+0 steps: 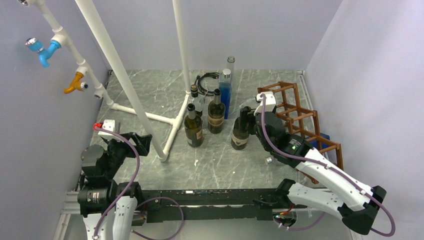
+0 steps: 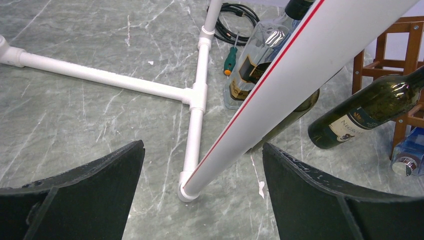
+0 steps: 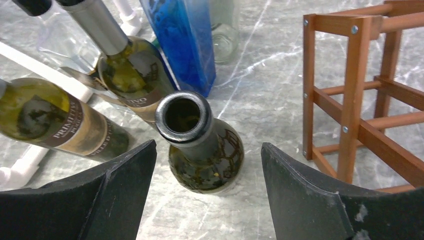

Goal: Put the wine bottle on the wine rack

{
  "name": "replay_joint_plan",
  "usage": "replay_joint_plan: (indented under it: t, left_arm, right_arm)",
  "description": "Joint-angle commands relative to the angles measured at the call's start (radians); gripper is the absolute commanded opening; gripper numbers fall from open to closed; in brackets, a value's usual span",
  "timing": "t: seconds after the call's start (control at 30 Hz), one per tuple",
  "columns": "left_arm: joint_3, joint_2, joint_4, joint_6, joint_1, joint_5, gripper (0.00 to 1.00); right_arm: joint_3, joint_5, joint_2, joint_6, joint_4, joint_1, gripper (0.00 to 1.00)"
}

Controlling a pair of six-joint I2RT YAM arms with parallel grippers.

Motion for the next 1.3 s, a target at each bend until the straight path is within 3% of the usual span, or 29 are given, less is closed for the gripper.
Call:
replay_joint_plan:
  t: [0.0, 0.27, 0.37, 0.53, 0.67, 0.77, 0.87, 1.27]
  left_arm:
    - [0.000, -0.008, 0.039, -0.004, -0.002, 0.011, 0.93]
    - [0.000, -0.016, 0.042, -0.002, -0.003, 0.015, 0.94]
    - [-0.001, -0.016, 0.042, -0.002, -0.005, 0.017, 0.94]
    - [-0.002, -0.026, 0.043, -0.003, -0.006, 0.014, 0.94]
    - [-0.002, -0.033, 0.044, -0.002, -0.009, 0.017, 0.94]
    - [-0.003, -0.040, 0.046, -0.002, -0.015, 0.019, 0.94]
    - [-0.005, -0.045, 0.046, -0.001, -0.019, 0.017, 0.95]
    - [-0.006, -0.065, 0.048, -0.002, -0.038, 0.009, 0.95]
  right_arm:
    - [0.001, -0.062, 0.020, -0.007, 0.099, -0.017, 0.78]
    - [0.013, -0.014, 0.106, -0.044, 0.122, -0.019, 0.78]
    - [0.019, -0.012, 0.128, -0.059, 0.128, -0.020, 0.73]
    - [0.052, -0.017, 0.167, -0.095, 0.082, -0.020, 0.48]
    - [0.114, -0.025, 0.187, -0.138, 0.008, -0.020, 0.35]
    - [0.181, -0.054, 0.220, -0.189, -0.076, -0.019, 0.13]
    - [0.252, -0.057, 0.264, -0.210, -0.179, -0.019, 0.00]
    - [0.322, -0.269, 0.247, -0.466, -0.200, 0.039, 0.00]
